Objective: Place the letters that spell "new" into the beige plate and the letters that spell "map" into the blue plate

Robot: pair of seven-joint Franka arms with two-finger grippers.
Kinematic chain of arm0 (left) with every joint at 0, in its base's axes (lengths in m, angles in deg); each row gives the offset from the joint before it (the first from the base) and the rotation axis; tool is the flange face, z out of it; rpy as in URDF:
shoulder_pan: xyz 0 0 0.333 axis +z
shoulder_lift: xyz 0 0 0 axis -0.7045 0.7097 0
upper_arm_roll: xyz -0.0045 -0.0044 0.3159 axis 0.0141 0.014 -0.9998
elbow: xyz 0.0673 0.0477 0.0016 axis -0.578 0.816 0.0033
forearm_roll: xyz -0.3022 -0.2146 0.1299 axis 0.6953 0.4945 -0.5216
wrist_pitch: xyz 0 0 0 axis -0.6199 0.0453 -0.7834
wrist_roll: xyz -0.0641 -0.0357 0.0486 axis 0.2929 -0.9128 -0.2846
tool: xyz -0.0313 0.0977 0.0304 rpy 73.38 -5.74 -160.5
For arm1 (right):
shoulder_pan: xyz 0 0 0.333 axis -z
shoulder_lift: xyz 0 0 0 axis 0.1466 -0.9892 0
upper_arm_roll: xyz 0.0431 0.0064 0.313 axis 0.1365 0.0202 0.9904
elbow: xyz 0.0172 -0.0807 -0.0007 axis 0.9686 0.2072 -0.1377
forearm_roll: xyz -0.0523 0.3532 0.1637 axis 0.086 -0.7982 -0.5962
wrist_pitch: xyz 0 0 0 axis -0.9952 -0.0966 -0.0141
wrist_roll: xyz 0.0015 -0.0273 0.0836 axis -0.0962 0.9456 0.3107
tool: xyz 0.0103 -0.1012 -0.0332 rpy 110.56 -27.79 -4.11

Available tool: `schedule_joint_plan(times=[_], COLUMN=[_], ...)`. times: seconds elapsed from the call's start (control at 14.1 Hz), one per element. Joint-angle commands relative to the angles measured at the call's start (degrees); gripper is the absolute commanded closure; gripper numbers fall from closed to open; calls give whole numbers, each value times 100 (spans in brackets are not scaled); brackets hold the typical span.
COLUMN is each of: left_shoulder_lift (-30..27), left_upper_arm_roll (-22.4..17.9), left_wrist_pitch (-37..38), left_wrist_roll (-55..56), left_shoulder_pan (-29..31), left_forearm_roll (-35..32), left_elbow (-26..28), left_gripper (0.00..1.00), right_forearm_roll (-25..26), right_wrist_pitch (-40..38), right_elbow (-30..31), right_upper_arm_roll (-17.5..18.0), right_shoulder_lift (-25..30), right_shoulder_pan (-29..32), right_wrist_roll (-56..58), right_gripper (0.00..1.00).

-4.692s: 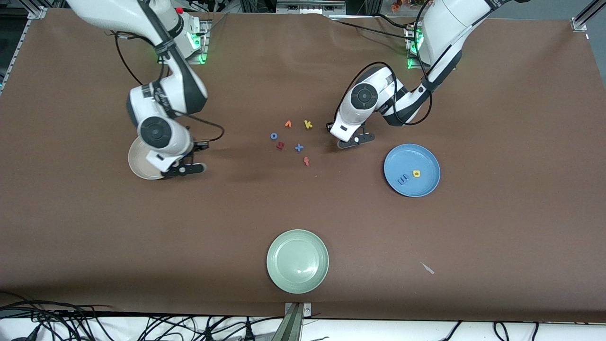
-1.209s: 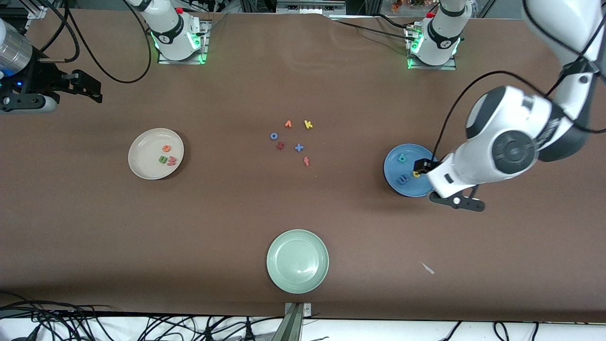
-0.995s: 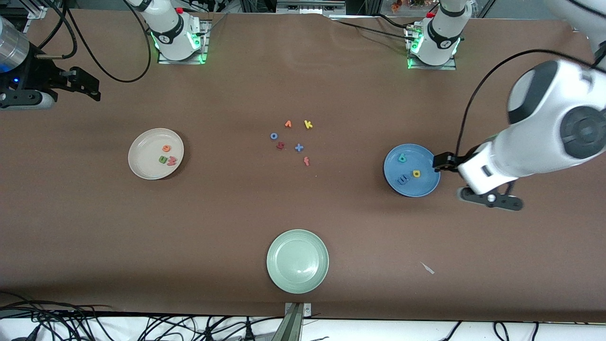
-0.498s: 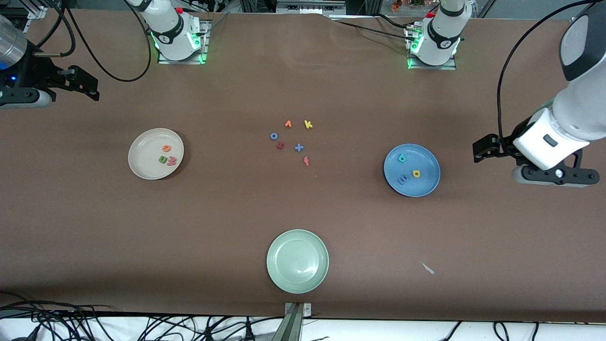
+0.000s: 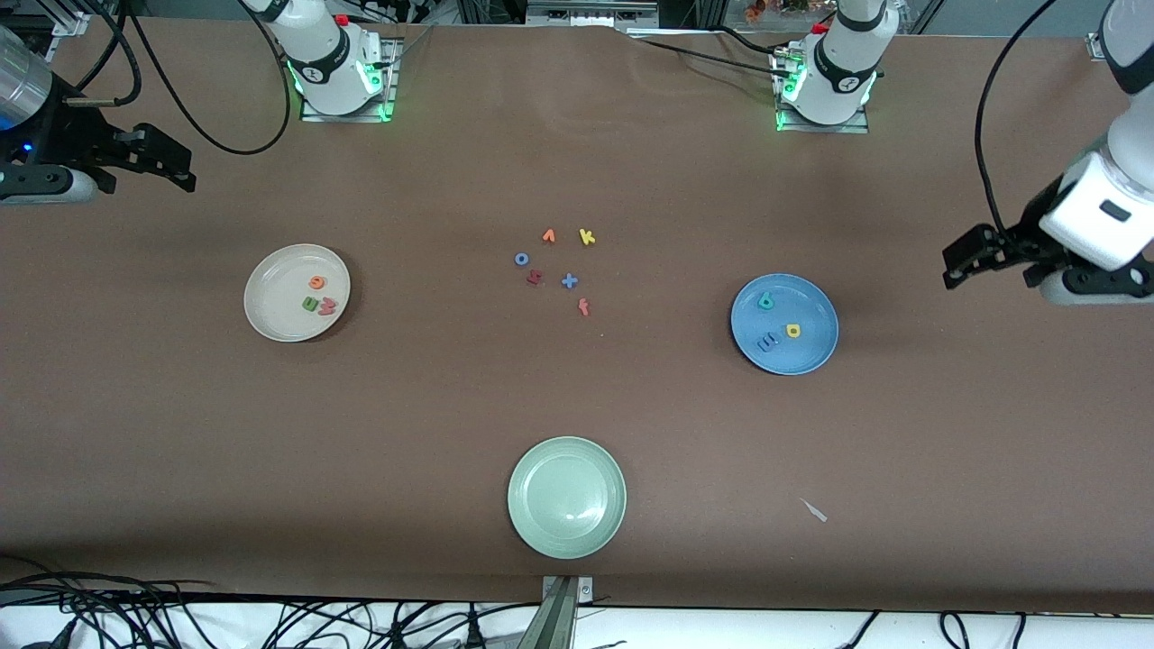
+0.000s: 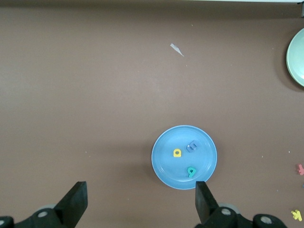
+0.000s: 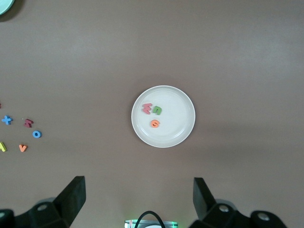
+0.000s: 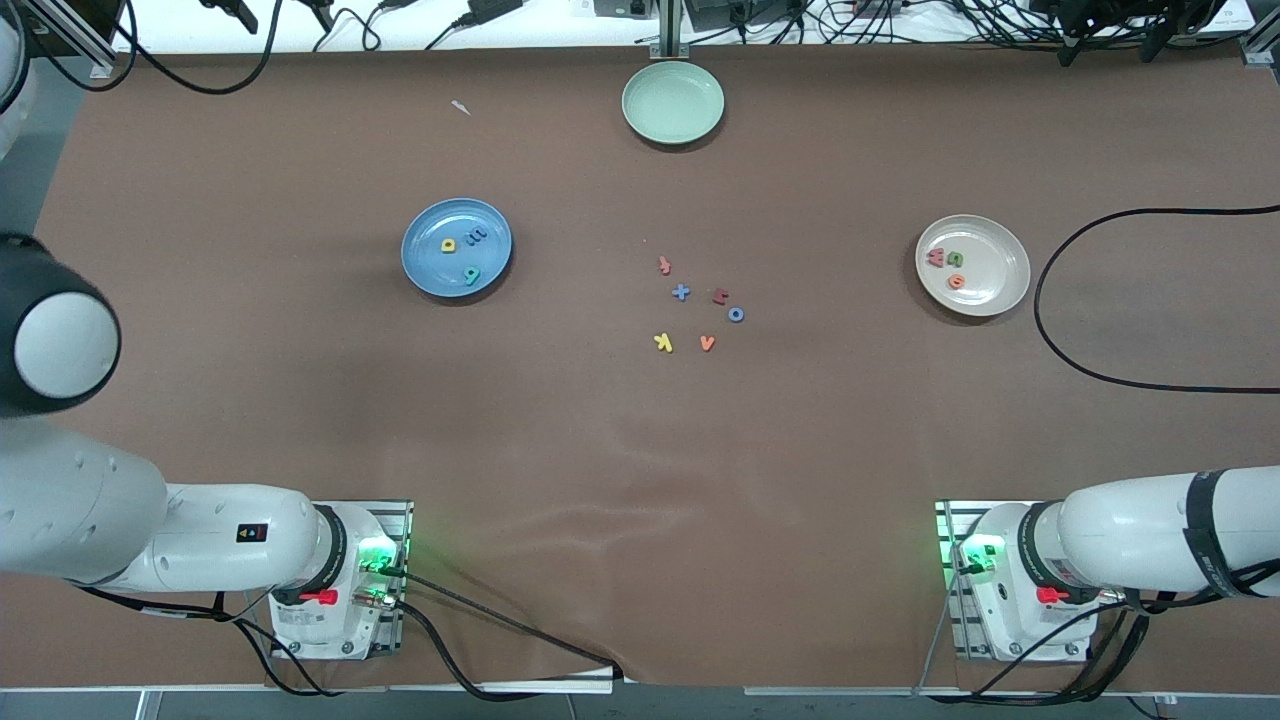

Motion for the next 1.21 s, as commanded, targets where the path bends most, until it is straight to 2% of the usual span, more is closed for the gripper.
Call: schedule_joint_plan(times=[0.0,0.28,0.5,0.78,1.14], left_shoulder_lift=[-757,-775,-784,-548,-529], left_upper_arm_roll=[-171,-215,-469,-443,-452], left_wrist_pitch=[-450,-407,-267,313,384], left_wrist_roll=[-369,-599,-617,-582,-599], left_shoulder_pan=[-230,-266,-485,-433,-424], left_forearm_roll=[40,40,93,93,93], left_elbow=[982,966,957,554,509], left_gripper=[0,0,0,0,0], right_forearm_roll=[-62,-62,-53,-44,-35], right_wrist_pitch=[39,-23,-32,-32,-40], right_elbow=[90,90,90,90,90], right_upper_arm_roll=[29,29,21,21,21], right_shoulder_lift=[138,77,86,86,86], right_shoulder_pan=[32,14,14,14,23], right_wrist_roll=[-74,-21,-38,-30,-30], right_gripper=[0,0,0,0,0])
